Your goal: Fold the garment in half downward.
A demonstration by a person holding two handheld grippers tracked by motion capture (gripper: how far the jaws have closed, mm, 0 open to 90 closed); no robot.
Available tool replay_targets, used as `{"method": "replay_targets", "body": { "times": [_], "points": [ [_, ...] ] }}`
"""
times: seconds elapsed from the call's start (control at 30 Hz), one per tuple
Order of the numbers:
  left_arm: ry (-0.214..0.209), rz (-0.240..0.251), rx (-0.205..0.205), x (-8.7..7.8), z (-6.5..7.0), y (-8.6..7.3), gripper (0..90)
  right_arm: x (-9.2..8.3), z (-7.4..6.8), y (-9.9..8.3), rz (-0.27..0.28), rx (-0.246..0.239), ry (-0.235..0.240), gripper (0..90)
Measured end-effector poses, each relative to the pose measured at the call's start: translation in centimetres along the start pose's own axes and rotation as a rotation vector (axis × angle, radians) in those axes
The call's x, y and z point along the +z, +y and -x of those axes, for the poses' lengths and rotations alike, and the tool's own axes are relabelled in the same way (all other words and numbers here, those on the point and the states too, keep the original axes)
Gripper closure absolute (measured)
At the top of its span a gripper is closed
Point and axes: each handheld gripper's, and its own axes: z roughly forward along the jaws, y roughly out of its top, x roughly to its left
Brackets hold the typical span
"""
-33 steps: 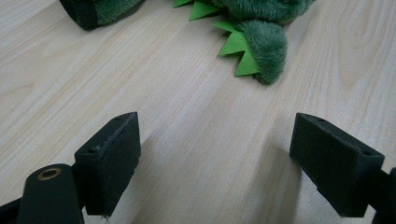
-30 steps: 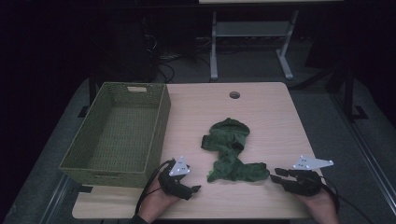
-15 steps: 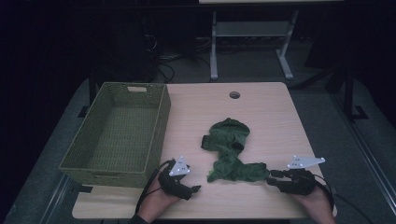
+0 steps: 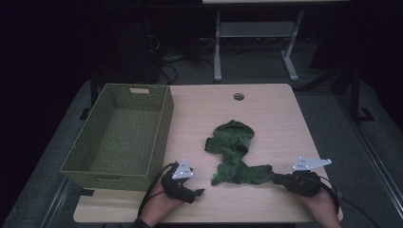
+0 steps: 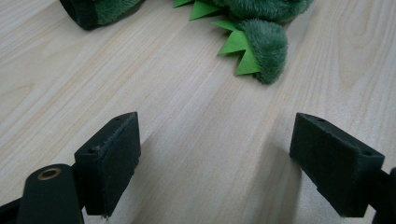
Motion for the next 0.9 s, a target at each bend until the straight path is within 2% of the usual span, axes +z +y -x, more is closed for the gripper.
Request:
{"method": "replay_targets", "body": {
  "times": [0.57,0.9],
  "points": [
    [0.001,-0.001,0.001,0.0,0.0,0.0,15.6,-0.4,-1.9,3.0,0.095,-0.113,0.029,83.2],
    [0.001,0.0,0.001,0.0,0.0,0.0,15.6,0.6,-3.0,4.8,0.108,-0.165,0.059,82.7]
  ]
}}
